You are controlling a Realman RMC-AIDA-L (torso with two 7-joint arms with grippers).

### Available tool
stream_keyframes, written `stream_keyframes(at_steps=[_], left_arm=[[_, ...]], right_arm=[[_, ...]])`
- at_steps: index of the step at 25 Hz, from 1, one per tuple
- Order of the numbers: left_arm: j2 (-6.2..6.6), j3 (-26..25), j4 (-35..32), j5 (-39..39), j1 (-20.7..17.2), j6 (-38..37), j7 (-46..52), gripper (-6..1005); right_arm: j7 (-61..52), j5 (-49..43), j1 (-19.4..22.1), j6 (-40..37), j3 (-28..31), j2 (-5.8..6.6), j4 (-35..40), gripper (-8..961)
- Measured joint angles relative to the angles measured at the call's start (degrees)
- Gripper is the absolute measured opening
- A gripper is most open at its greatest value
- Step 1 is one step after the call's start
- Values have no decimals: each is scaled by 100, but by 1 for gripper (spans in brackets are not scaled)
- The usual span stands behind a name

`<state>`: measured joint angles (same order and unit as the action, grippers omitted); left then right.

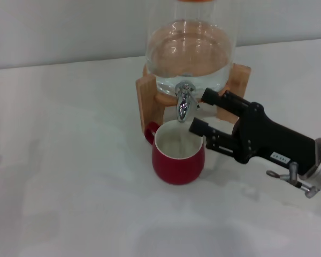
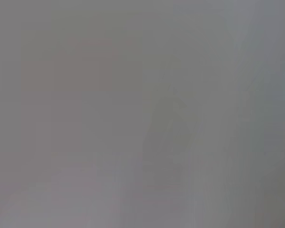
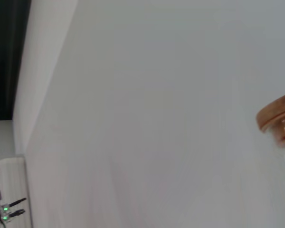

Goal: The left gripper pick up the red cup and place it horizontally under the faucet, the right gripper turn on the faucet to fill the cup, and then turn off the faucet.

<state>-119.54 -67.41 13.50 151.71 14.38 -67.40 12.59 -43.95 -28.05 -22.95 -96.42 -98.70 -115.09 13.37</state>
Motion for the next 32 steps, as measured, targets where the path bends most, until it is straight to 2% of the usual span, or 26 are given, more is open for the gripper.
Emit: stream_keyframes(at_steps=[12, 21, 32], left_arm=[[-13, 0, 4, 20, 40, 110, 11, 862], [-17, 61, 12, 25, 75, 140, -4, 863], [-17, 62, 8, 25, 130, 157, -4, 863]], right_arm=[[-8, -16, 4, 57, -565, -33, 166, 766], [-171, 0, -48, 595, -744, -41, 496, 766], [-281, -1, -289, 881, -853, -97, 518, 766]])
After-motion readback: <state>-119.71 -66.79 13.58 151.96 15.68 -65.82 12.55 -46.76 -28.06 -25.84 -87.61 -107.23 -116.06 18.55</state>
